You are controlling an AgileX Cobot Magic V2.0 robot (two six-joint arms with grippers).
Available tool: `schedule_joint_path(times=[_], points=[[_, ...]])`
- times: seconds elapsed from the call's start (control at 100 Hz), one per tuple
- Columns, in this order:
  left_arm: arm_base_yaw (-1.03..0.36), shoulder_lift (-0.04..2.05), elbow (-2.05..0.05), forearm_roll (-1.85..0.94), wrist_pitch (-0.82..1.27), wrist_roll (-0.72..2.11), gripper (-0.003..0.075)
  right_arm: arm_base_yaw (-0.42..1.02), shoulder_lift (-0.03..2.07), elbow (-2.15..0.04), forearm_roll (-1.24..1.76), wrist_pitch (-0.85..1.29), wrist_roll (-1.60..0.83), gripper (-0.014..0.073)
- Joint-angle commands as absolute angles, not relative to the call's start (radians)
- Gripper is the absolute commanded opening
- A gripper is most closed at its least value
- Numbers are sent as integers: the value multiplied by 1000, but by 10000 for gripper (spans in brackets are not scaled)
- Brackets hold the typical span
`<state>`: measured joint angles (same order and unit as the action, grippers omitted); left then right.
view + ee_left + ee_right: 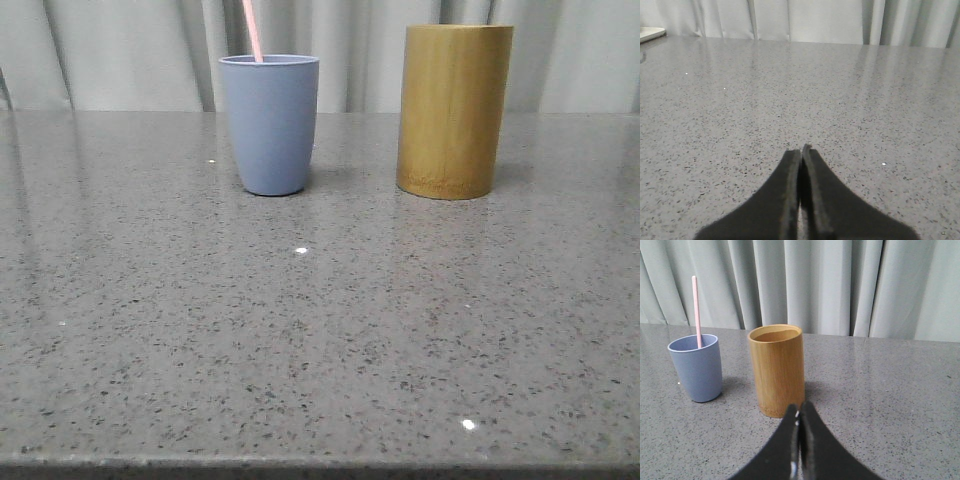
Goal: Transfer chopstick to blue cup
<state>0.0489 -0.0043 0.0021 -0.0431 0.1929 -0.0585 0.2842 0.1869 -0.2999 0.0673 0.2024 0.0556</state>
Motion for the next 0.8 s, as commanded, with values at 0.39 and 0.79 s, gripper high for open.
schedule_joint_path(times=[0.39,0.79], points=[[49,-39,11,-42,105,-64,-19,278,196,-329,63,122,55,-67],[49,-39,11,-42,105,-64,-19,266,196,-223,51,-5,53,-67]])
